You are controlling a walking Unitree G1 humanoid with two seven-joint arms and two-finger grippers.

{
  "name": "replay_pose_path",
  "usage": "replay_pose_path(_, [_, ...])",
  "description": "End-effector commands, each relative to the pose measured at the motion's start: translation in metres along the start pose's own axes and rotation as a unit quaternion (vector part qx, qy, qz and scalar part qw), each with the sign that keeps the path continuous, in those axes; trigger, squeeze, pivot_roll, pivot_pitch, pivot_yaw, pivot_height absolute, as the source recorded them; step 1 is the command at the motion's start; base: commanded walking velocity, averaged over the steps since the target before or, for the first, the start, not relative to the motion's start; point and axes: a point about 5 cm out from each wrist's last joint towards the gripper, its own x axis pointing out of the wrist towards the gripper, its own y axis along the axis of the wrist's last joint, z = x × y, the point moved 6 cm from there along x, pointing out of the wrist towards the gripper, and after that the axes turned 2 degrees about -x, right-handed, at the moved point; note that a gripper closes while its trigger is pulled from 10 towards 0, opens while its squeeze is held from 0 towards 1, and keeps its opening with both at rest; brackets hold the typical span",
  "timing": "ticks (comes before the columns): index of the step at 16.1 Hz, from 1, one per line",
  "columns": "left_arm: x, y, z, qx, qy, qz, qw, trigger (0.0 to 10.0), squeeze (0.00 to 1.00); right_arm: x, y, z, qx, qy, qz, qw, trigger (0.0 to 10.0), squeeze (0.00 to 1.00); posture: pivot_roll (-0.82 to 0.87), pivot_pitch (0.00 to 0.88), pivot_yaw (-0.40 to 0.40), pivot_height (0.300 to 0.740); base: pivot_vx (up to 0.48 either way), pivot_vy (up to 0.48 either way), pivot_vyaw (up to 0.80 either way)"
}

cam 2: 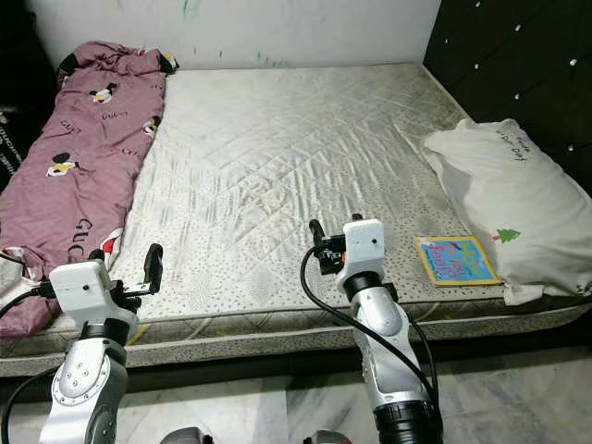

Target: Clean up the room

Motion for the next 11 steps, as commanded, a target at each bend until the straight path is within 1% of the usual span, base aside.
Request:
replay_pose_path(1, [-0.001, -0.001, -0.003, -0.001, 0.006, -0.004, 1.0, 10.0, 0.0, 0.003, 0.002, 0.0, 0.002, 0.002, 0.0, 1.0, 10.0, 0.0, 0.04, 0.01, -0.015, 0.74, 0.0, 0.0, 0.0])
replay_pose_path(5, [-0.004, -0.001, -0.003, -0.003, 0.007, -0.005, 1.0, 10.0, 0.0, -0.001, 0.0, 0.002, 0.004, 0.0, -0.005, 1.0, 10.0, 0.0, 0.04, 0.025, -0.013, 0.74, 0.0, 0.0, 0.0])
replay_pose_path(7, [-0.006, -0.002, -0.001, -0.002, 0.002, -0.01, 1.0, 10.0, 0.0, -0.006, -0.003, 0.005, 0.004, -0.009, -0.012, 1.0, 10.0, 0.0, 0.03, 0.035, -0.001, 0.74, 0.0, 0.0, 0.0])
replay_pose_path(11, [-0.004, -0.001, 0.001, -0.005, -0.007, -0.012, 1.0, 10.0, 0.0, -0.007, -0.003, 0.006, 0.008, -0.013, -0.014, 1.0, 10.0, 0.0, 0.02, 0.044, 0.008, 0.74, 0.0, 0.0, 0.0])
